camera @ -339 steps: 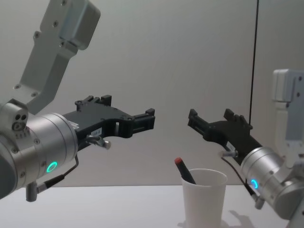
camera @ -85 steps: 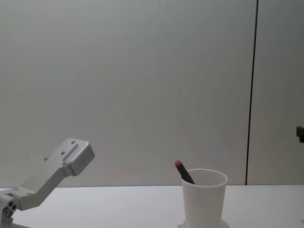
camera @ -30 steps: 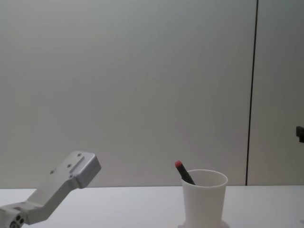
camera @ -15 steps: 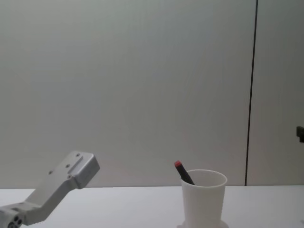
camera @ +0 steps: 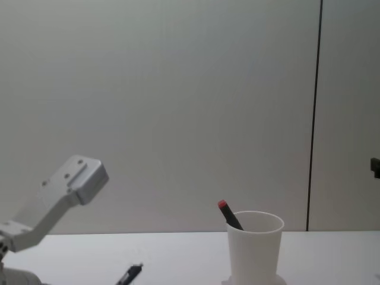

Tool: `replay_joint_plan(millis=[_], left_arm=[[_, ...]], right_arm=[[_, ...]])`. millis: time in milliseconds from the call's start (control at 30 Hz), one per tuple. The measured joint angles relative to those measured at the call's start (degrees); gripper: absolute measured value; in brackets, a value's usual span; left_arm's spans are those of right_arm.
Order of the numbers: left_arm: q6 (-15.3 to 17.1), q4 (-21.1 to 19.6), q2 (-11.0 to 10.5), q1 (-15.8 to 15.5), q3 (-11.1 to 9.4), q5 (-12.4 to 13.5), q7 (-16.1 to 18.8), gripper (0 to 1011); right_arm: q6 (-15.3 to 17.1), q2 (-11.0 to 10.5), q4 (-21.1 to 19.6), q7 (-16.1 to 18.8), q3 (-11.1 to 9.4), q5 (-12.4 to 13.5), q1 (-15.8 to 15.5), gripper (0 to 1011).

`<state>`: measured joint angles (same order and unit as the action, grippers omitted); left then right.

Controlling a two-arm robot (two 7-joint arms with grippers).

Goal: Place the pen into the pen holder.

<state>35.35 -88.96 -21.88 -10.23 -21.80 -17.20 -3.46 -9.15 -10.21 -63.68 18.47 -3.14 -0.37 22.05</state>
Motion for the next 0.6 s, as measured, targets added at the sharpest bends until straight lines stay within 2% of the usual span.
replay_joint_plan(millis=[267,600], left_arm=[[-2.62,-2.71,-0.98,0.65,0.61,1.89,1.11,136],[-7.94,-5.35,-1.95,1.30,1.15,4.47,1.48,136]], right_arm=[[0.00,0.00,0.00,0.00,0.00,0.00,0.00,1002],[0.00,0.00,0.00,0.00,0.00,0.00,0.00,1002]])
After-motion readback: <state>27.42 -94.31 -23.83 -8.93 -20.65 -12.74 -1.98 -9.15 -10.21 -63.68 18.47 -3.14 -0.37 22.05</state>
